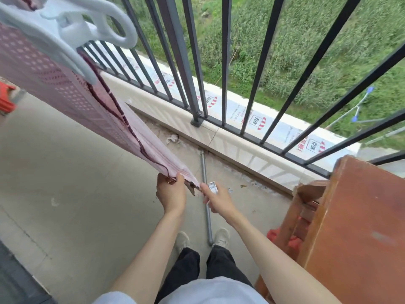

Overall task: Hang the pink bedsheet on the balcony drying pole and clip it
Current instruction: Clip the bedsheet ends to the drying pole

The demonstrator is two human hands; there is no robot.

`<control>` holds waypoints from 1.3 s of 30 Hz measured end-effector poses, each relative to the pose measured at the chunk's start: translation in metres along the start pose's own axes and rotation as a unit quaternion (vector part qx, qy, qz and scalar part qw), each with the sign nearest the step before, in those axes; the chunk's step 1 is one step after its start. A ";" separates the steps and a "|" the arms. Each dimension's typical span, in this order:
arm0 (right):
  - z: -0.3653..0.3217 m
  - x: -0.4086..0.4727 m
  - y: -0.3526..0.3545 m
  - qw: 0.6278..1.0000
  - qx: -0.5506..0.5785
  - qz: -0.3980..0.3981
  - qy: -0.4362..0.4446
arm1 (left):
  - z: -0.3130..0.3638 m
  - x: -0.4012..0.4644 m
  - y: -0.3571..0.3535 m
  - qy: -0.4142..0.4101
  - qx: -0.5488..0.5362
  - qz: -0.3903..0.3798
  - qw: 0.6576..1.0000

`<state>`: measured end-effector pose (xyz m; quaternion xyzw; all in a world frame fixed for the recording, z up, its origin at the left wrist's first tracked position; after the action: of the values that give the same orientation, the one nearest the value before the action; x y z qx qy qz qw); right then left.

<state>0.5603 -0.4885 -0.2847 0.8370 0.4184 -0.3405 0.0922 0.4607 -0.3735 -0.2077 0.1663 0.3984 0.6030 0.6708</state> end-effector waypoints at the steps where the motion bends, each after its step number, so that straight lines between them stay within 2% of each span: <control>1: 0.008 -0.001 0.000 1.000 -0.003 0.001 -0.017 | 0.000 0.000 -0.001 -0.003 0.005 0.001 1.000; 6: 0.025 -0.004 -0.006 0.997 0.048 -0.024 -0.062 | 0.000 -0.001 0.001 -0.024 0.028 0.016 0.999; 10: 0.025 -0.008 -0.008 0.982 0.170 -0.027 -0.072 | 0.002 -0.002 0.000 -0.053 0.063 0.024 0.996; 17: 0.035 -0.016 -0.016 0.910 0.390 -0.036 -0.136 | 0.005 -0.004 -0.002 -0.093 0.092 0.018 0.991; 22: 0.038 -0.019 -0.022 0.890 0.422 -0.037 -0.169 | 0.001 0.001 -0.006 -0.086 0.108 -0.023 0.990; 27: 0.041 -0.018 -0.022 0.838 0.499 -0.025 -0.220 | 0.005 0.001 -0.008 -0.097 0.114 -0.038 0.988; 32: 0.039 -0.018 -0.023 0.860 0.458 -0.045 -0.221 | 0.016 0.000 -0.007 -0.164 0.156 -0.019 0.974; 39: 0.040 -0.020 -0.025 0.891 0.400 -0.055 -0.206 | 0.007 0.001 -0.009 -0.118 0.134 0.000 0.984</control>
<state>0.5137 -0.5029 -0.2986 0.6900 0.2635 -0.6482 -0.1851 0.4719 -0.3723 -0.2098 0.3245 0.3936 0.5207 0.6846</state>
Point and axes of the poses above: each hand's wrist, its own x-axis towards the middle knuckle, its own y-axis out of the back of the hand, z = x × y, the point moved 7 cm from there along x, towards the middle knuckle, and after that the axes turned 11 degrees about x, right-handed, at the moved point
